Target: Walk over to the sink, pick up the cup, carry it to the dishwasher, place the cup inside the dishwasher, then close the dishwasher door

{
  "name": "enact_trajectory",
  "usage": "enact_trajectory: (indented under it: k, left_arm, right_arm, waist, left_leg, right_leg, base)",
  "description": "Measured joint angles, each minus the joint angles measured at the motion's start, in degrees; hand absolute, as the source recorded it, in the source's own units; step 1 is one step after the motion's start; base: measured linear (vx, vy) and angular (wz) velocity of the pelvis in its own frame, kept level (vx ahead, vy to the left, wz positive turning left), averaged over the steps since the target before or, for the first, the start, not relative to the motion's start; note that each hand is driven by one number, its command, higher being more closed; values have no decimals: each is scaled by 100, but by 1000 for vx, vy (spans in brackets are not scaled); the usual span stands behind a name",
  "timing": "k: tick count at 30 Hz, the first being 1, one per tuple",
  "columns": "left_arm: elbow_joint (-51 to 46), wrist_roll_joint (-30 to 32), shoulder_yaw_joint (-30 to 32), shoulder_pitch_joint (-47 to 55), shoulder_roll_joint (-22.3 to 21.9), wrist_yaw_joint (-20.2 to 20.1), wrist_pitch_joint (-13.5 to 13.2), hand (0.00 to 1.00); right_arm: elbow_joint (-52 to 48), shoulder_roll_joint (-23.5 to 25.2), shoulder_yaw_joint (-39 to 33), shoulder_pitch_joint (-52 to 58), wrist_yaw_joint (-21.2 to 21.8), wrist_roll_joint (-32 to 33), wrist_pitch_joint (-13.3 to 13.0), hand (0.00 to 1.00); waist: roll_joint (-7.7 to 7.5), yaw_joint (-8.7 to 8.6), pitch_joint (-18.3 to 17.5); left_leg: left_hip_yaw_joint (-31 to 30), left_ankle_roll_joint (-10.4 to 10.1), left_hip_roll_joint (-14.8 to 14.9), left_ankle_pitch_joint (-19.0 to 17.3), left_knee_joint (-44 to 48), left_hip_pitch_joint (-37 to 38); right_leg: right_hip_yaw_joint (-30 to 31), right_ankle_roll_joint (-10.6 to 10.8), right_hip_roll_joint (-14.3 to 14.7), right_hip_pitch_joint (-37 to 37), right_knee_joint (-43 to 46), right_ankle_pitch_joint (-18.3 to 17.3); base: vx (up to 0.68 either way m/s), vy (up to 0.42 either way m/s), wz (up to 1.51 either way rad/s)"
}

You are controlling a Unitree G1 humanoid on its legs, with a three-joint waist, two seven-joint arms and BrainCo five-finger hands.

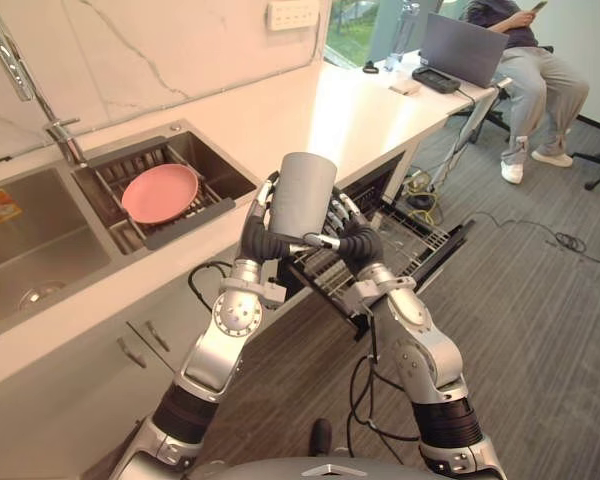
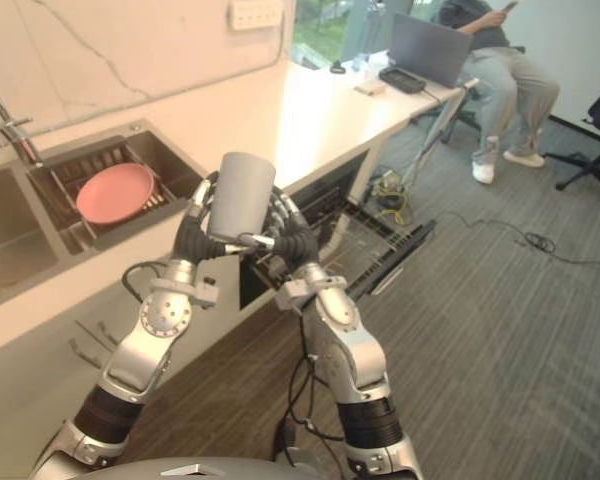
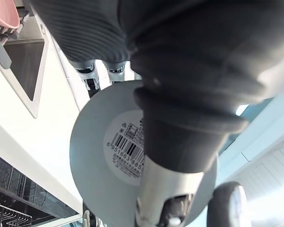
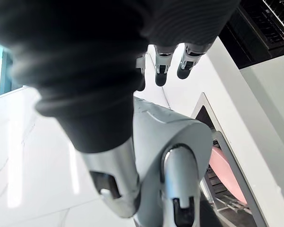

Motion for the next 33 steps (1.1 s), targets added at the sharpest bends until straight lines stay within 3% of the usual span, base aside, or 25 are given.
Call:
enact_trajectory:
  k: [1,2,6,20,29,30,33]
  left_arm:
    - [-10,93,0,0,0,-53,-8,0]
    - [-39,201,-11,0,2,-97,-9,100]
    - [-107,503,-31,0,33,-202,-80,100]
    - [152,921,-473,-38,350,-200,-1001,100]
    - [525,1034,-503,-36,514,-185,-1408,100]
    - [535,1034,-513,-32,524,-183,-1427,100]
    - [580,1033,-517,-16,556,-170,-1472,100]
  right_arm:
    - [0,-32,0,0,-4,33,0,0]
    - [1,-81,-5,0,-9,146,0,0]
    - [1,-107,-40,1,-35,469,-25,0]
    - [79,-525,-173,37,-12,2211,-169,0]
    - [245,-525,-165,36,13,2448,-151,0]
    - [245,-526,-167,36,13,2448,-149,100]
    - [245,-531,-170,37,19,2447,-128,100]
  waist:
    - [5,0,-3]
    - [7,-2,-4]
    - [8,-14,-5]
    - [64,-9,-44]
    - [62,-5,-100]
    - [60,-5,-101]
    - [59,-3,-102]
  left_leg:
    - [-3,0,2,0,-1,-4]
    - [-5,-1,4,0,-4,-9]
    - [-1,0,0,-1,-10,-14]
    - [8,4,-3,13,10,-113]
    - [39,6,-6,20,10,-112]
    - [44,6,-7,21,10,-113]
    - [62,2,-7,27,8,-118]
  right_leg:
    - [-3,-1,3,-3,0,3]
    - [-4,-1,5,-8,0,14]
    - [5,3,3,-16,1,28]
    - [80,-5,-7,-105,1,74]
    - [118,0,3,-125,0,97]
    - [119,-1,4,-130,0,100]
    - [120,-7,4,-147,1,106]
  base:
    - [0,0,0]
    - [0,0,0]
    - [0,0,0]
    - [0,0,0]
    - [0,0,0]
    - [0,0,0]
    - [-6,-3,-2]
